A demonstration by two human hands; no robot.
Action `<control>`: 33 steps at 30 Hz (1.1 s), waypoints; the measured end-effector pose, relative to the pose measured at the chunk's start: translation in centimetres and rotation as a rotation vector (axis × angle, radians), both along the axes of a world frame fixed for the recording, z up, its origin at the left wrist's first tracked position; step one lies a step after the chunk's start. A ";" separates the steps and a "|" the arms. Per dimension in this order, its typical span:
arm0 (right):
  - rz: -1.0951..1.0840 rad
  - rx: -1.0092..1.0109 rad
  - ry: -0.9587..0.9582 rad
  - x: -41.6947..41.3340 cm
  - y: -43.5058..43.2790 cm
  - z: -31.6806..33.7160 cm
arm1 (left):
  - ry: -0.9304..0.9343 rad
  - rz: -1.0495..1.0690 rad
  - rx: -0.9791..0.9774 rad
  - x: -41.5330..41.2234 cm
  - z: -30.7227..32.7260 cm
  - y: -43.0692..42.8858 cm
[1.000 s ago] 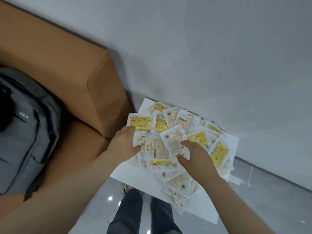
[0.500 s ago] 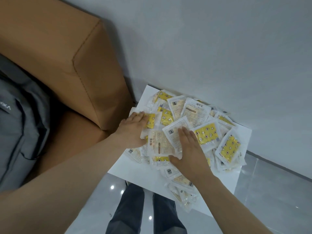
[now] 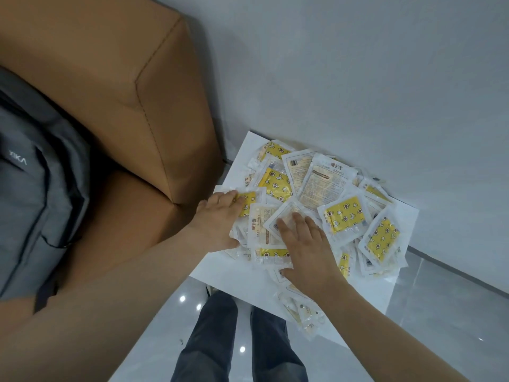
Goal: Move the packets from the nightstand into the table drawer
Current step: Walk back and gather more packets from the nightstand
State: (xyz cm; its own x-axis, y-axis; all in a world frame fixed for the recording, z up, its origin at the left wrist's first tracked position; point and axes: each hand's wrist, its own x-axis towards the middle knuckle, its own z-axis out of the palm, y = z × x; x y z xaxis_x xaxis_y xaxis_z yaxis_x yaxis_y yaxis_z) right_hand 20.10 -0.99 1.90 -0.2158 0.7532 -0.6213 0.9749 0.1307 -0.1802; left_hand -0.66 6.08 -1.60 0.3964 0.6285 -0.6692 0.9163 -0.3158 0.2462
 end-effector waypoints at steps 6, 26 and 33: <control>0.053 0.105 -0.040 -0.2 0.5 -1.1 | 0.006 -0.027 -0.006 0.0 0.3 0.5; -0.281 0.206 0.267 0.6 2.1 3.3 | -0.019 0.027 -0.033 0.2 0.6 0.0; -0.572 0.245 0.388 2.5 -0.3 5.0 | -0.053 0.095 0.019 1.8 1.0 -1.7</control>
